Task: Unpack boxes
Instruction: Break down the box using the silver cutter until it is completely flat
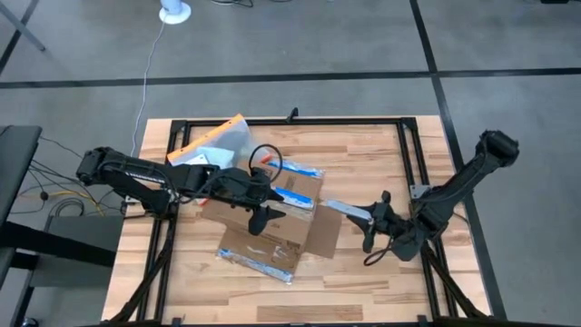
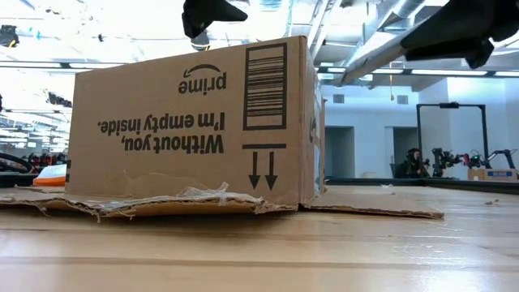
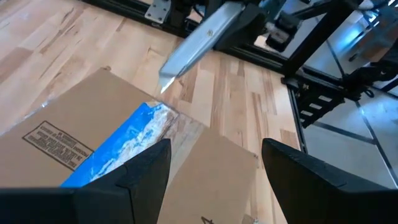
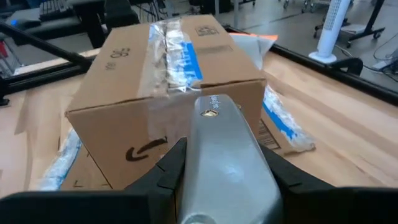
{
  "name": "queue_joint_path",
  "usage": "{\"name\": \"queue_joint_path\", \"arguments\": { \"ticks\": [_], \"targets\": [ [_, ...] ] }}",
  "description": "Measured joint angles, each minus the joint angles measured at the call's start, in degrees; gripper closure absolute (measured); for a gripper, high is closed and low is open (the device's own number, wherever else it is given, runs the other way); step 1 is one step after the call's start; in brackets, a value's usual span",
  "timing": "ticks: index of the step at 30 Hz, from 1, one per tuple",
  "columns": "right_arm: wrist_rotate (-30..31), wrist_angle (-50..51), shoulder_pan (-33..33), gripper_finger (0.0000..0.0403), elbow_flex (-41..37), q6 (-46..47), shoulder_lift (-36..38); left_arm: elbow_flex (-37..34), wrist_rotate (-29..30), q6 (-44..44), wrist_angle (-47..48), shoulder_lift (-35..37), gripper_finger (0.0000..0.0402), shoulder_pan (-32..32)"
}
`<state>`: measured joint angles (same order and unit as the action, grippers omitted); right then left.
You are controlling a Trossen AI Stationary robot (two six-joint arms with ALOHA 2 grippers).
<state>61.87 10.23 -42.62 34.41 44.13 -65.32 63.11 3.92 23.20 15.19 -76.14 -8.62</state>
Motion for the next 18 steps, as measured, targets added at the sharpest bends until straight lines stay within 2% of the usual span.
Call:
{"name": "queue_joint_path", "arguments": {
  "ticks": [6, 18],
  "targets": [
    [-0.46, -7.21, 1.68, 0.0300, 0.02, -6.46, -1.72, 0.00, -0.02, 0.00, 0.01, 0.02, 0.0164, -0.02],
    [-3.24, -5.57, 4.99, 0.0300, 0.04, -7.12, -1.71, 0.00, -0.48, -0.17, 0.47, 0.02, 0.0164, -0.02]
  ]
}}
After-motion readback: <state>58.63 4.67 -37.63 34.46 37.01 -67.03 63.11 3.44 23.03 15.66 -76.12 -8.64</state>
